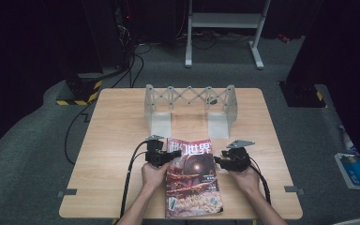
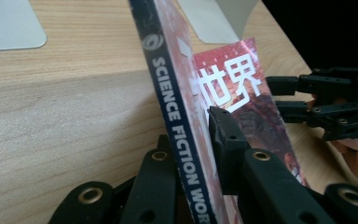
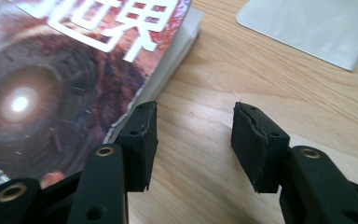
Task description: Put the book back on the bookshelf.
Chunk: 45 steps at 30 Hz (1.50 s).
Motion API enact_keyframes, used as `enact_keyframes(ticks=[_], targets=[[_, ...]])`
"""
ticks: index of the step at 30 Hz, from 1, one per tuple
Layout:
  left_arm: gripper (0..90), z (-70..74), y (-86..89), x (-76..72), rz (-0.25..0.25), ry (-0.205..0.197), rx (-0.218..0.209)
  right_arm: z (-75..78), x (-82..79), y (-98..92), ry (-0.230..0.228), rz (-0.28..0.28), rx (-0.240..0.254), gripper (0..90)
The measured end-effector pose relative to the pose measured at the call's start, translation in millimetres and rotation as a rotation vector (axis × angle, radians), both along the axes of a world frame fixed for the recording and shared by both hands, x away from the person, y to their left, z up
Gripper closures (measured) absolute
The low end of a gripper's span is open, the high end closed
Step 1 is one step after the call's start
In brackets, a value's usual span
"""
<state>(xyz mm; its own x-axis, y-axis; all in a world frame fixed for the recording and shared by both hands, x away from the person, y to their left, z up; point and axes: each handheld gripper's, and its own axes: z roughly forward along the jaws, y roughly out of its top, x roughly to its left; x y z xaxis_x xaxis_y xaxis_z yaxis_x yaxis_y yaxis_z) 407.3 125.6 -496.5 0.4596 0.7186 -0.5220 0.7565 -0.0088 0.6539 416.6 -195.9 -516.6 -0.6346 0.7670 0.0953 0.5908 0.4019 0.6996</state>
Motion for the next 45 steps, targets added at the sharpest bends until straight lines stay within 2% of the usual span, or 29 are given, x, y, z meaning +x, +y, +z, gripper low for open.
enact_keyframes(ticks=[4,5,6,10,12,16,21,24,29,35,45], targets=[[82.3,5.7,2.3,-1.8,-0.008,0.000,-0.048,-0.1,-3.3,-11.9,-0.019,-0.030,0.001,48.4],[82.8,7.6,2.3,-1.9,-0.011,-0.002,-0.050,0.1,-4.3,-15.7,-0.023,-0.039,-0.001,48.2],[83.3,10.3,1.5,-2.1,-0.018,-0.007,-0.045,0.1,-6.2,-23.5,-0.028,-0.058,-0.002,47.7],[83.9,23.7,-5.0,-3.3,-0.049,-0.040,-0.037,-1.0,-8.5,-35.1,-0.040,-0.085,-0.008,46.6],[83.9,29.7,-8.8,-4.0,-0.064,-0.056,-0.022,-2.7,-11.6,-49.1,-0.053,-0.122,-0.009,45.5],[83.9,39.0,-13.8,-4.8,-0.087,-0.071,-0.017,-3.6,-13.5,-59.6,-0.061,-0.147,-0.018,44.8],[84.0,52.1,-17.5,-4.3,-0.101,-0.086,-0.008,-6.7,-17.7,-72.8,-0.096,-0.175,-0.035,43.8],[83.9,61.2,-19.1,-3.2,-0.111,-0.095,0.009,-9.5,-20.4,-75.7,-0.128,-0.177,-0.041,43.2],[83.9,80.0,-23.3,0.6,-0.137,-0.118,0.068,-14.6,-24.1,-77.1,-0.171,-0.181,-0.023,41.9],[83.9,105.6,-27.4,3.5,-0.154,-0.169,0.117,-15.0,-24.0,-77.5,-0.176,-0.177,-0.022,41.5],[83.9,140.4,-27.2,10.2,-0.158,-0.210,0.192,-15.8,-24.5,-77.3,-0.181,-0.179,-0.020,41.3]])
